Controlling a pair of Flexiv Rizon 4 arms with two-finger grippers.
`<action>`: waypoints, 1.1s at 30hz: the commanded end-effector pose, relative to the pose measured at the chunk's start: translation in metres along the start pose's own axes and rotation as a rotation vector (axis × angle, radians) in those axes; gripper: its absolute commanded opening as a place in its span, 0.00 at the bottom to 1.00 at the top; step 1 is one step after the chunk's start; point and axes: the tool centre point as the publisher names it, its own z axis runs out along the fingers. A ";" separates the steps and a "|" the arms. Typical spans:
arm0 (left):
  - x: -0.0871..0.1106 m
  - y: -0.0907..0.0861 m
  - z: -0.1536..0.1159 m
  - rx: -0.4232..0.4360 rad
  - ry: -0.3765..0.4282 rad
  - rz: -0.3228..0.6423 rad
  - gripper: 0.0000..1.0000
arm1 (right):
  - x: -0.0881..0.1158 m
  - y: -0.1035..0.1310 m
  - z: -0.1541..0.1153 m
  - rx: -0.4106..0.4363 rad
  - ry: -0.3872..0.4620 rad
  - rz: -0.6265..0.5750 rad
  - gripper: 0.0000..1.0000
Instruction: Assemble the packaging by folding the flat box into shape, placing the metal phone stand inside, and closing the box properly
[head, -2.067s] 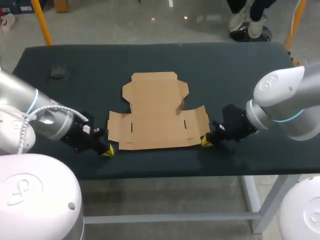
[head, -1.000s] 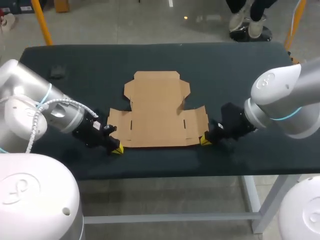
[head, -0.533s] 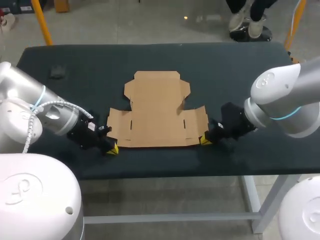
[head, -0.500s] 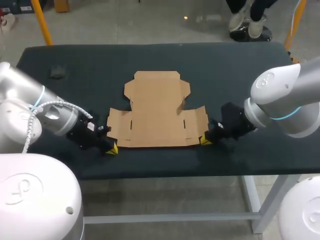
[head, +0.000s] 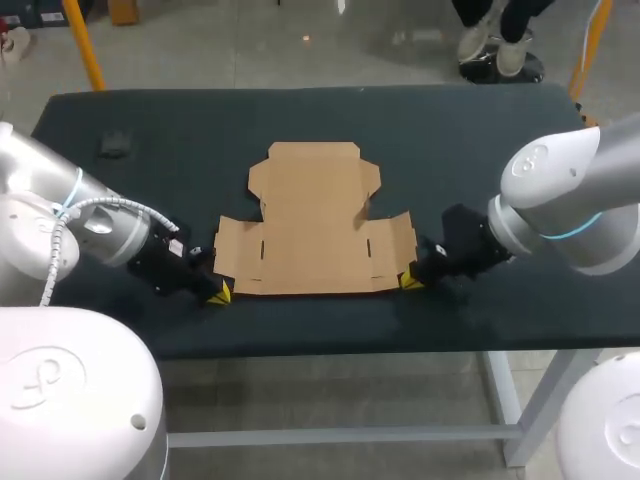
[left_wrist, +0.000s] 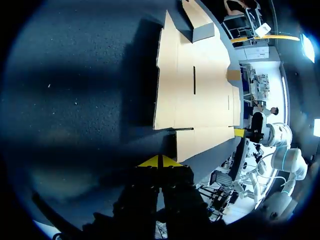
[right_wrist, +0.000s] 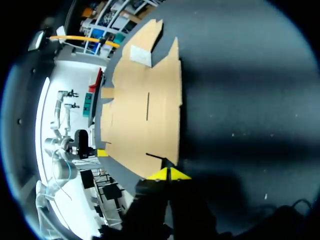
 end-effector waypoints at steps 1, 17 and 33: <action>0.001 -0.008 0.008 -0.030 0.008 0.013 0.00 | 0.000 0.001 -0.001 0.005 0.001 0.000 0.00; 0.019 -0.005 0.010 -0.040 -0.021 0.063 0.00 | 0.001 0.002 0.001 0.013 -0.002 -0.004 0.00; 0.026 -0.004 0.007 -0.029 -0.060 0.081 0.00 | 0.010 0.003 0.001 0.022 -0.018 -0.018 0.00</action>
